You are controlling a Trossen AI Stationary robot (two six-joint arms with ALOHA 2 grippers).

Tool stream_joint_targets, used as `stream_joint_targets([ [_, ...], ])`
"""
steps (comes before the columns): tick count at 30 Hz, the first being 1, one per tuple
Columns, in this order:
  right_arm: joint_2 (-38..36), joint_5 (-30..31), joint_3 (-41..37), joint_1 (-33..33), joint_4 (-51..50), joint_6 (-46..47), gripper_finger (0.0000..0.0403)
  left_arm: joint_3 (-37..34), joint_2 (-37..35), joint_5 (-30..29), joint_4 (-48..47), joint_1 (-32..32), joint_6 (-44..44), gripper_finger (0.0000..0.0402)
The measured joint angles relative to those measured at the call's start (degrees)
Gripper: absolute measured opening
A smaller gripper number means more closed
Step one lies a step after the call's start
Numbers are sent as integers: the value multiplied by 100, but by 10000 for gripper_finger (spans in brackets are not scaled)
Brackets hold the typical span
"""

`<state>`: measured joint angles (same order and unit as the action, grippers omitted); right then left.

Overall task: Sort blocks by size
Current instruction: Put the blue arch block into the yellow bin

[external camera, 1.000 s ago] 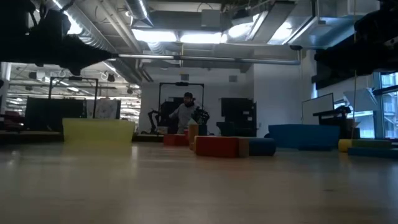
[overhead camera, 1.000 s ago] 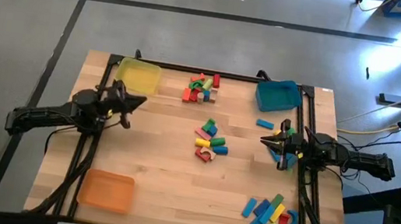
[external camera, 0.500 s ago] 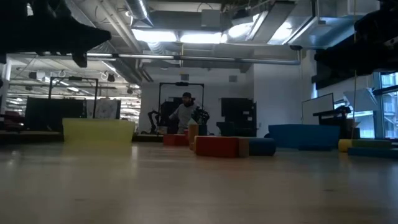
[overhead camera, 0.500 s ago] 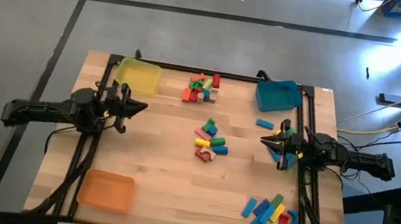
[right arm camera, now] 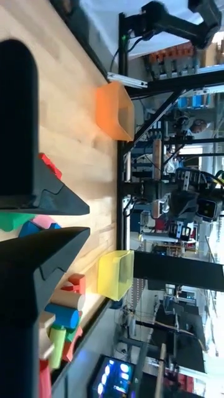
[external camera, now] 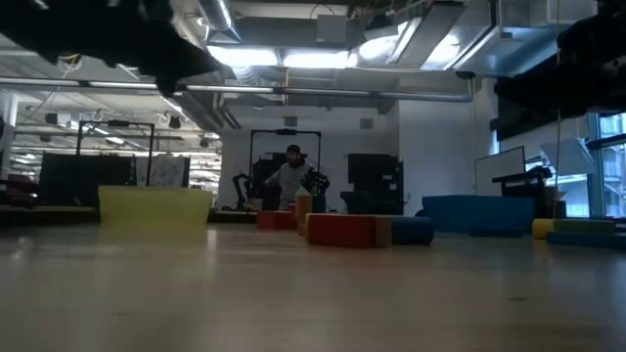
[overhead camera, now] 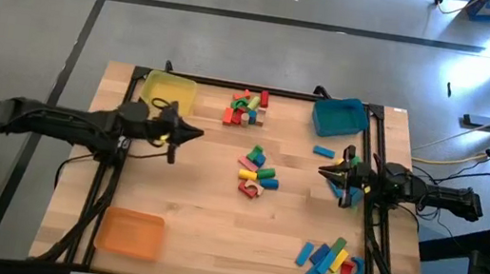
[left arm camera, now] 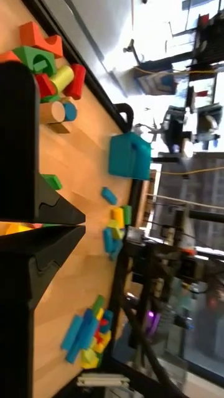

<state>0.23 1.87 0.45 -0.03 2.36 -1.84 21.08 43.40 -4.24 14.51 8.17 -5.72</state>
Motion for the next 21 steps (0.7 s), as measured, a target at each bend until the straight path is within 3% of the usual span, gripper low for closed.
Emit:
stream_joint_targets([
  [7,0,-4,1,0,84,1143,46,435,1430,3,961,-1,13,0],
  [17,0,7,1,2,56,1358,46,480,2998,-53,3089,47,-332,2],
  [21,0,7,0,2,56,1358,46,875,3397,-84,2920,-103,-261,37],
])
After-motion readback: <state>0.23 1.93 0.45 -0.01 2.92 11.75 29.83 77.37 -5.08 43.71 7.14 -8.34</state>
